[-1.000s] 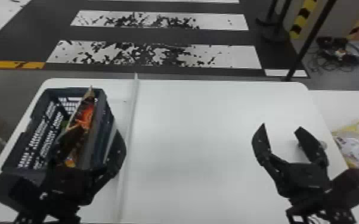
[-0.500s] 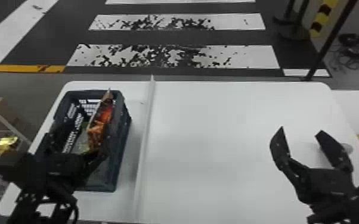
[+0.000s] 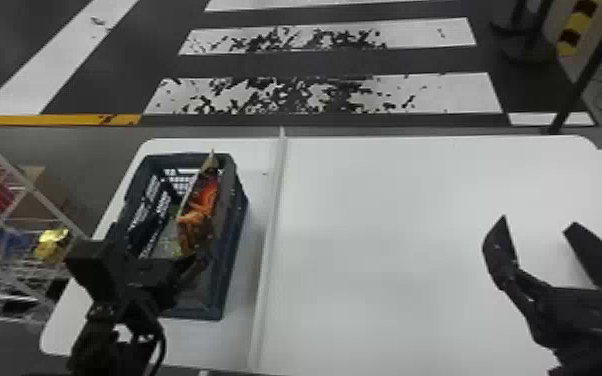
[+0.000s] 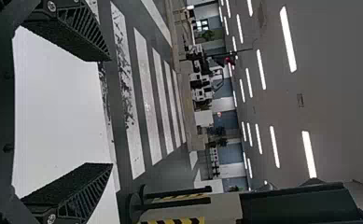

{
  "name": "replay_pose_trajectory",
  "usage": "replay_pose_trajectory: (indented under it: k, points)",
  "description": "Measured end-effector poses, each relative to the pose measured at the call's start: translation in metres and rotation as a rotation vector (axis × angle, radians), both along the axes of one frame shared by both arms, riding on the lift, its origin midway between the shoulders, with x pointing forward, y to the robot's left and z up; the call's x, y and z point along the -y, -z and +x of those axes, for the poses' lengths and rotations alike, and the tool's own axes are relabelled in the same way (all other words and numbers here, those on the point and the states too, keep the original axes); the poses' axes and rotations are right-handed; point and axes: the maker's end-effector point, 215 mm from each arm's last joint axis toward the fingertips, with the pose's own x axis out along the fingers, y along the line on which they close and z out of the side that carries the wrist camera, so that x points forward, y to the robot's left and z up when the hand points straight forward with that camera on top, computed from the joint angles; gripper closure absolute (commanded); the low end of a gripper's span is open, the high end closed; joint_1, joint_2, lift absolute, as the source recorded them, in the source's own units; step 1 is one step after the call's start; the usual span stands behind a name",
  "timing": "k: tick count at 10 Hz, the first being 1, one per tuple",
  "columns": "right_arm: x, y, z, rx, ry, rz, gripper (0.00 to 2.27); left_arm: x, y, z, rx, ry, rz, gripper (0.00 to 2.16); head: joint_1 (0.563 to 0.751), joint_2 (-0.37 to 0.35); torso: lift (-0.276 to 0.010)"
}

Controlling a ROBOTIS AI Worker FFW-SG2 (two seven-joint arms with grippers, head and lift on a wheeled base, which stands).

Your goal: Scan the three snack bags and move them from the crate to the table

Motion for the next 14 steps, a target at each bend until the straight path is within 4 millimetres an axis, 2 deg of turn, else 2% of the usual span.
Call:
replay_pose_trajectory:
  k: [2,3,4,5,7,9,10,13,14]
  points:
    - [0.001,0.001,0.002,0.003,0.001,0.001,0.08,-0.003,0.009,0.003,-0.012,-0.013,0.006,0.32,0.695,0.153,-0.062]
    - [0.001,0.002,0.003,0.003,0.002,0.001,0.08,-0.003,0.009,0.004,-0.012,-0.014,0.006,0.84,0.695,0.152,-0.062]
    - [0.002,0.003,0.005,0.002,0.002,0.001,0.08,-0.002,0.009,0.006,-0.01,-0.012,0.005,1.57,0.695,0.149,-0.062]
    - [0.002,0.004,0.006,0.001,0.003,0.001,0.09,-0.001,0.009,0.006,-0.011,-0.012,0.004,2.02,0.695,0.148,-0.062]
    - [0.004,0.004,0.008,0.004,0.006,0.001,0.09,-0.004,0.009,0.007,-0.011,-0.028,0.006,2.14,0.695,0.148,-0.062]
    - [0.005,0.003,0.009,0.007,0.009,0.003,0.09,-0.003,-0.001,0.008,0.008,-0.032,0.018,2.14,0.695,0.145,-0.062]
    - [0.007,0.002,0.009,0.012,0.012,0.004,0.09,-0.001,-0.015,0.005,0.029,-0.034,0.031,2.14,0.695,0.142,-0.062]
    - [0.012,0.001,0.009,0.013,0.029,0.001,0.09,0.019,-0.085,-0.005,0.126,-0.004,0.046,2.14,0.695,0.115,-0.062]
    - [0.015,0.001,0.009,0.013,0.037,-0.001,0.09,0.029,-0.103,-0.008,0.133,0.012,0.044,2.14,0.695,0.096,-0.062]
